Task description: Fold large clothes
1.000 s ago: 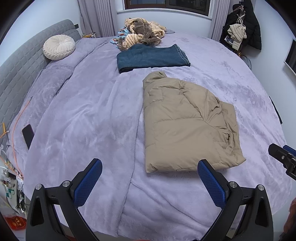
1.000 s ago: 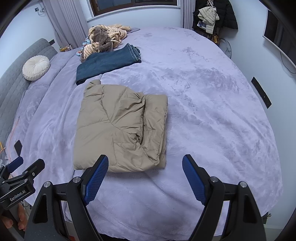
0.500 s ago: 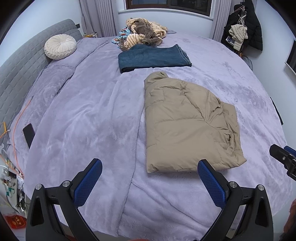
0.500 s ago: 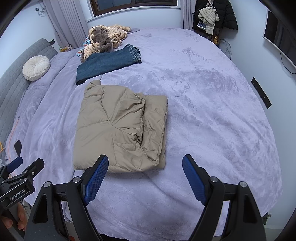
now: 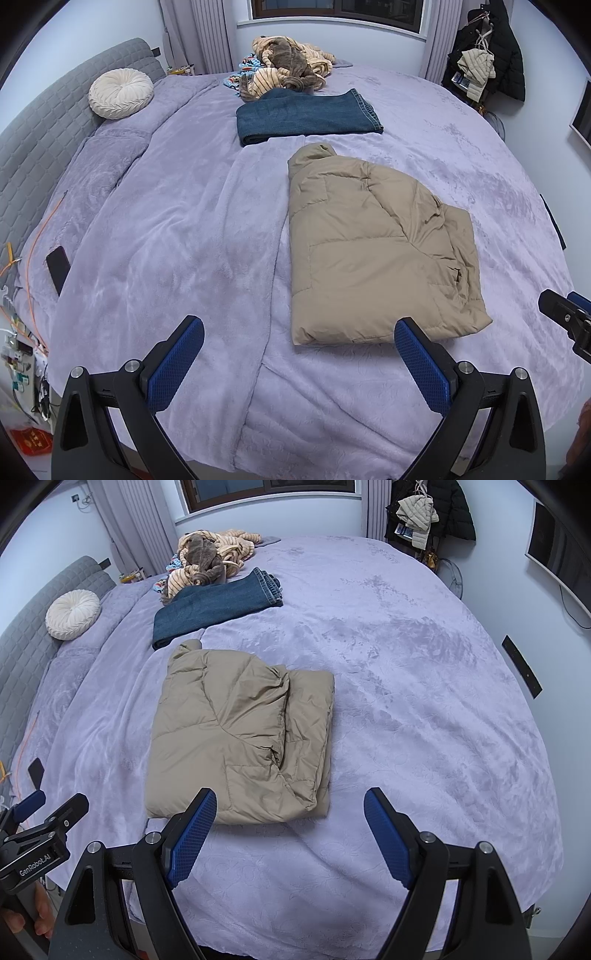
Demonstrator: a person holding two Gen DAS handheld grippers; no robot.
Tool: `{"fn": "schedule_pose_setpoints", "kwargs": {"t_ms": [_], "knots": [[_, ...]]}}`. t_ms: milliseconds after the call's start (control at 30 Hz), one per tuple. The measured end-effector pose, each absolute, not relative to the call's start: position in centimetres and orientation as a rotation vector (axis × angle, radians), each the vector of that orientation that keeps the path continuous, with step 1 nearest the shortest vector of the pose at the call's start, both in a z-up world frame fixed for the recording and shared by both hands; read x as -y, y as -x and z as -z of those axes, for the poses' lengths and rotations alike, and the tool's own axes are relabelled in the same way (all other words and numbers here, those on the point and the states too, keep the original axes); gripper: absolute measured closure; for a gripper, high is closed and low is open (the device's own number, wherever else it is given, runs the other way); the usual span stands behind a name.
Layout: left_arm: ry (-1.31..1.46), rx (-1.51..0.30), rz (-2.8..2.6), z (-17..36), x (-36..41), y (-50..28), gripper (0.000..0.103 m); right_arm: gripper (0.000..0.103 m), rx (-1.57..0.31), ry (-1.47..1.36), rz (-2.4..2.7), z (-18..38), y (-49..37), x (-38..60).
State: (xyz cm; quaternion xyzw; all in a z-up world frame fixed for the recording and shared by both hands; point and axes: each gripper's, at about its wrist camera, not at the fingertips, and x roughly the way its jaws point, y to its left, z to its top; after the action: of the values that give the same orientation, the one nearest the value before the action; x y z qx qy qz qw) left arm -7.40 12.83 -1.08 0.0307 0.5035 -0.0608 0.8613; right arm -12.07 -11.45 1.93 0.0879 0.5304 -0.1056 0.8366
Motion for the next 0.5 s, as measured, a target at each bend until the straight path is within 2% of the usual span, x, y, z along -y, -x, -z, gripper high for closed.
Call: {"fn": "schedule_pose_setpoints", "kwargs": {"t_ms": [500], "knots": [[-0.061, -1.052, 0.125, 0.96, -12.6, 7.46, 0.0, 0.019, -1.122, -0.188, 0.228, -1.88, 12.13, 11.23]]}}
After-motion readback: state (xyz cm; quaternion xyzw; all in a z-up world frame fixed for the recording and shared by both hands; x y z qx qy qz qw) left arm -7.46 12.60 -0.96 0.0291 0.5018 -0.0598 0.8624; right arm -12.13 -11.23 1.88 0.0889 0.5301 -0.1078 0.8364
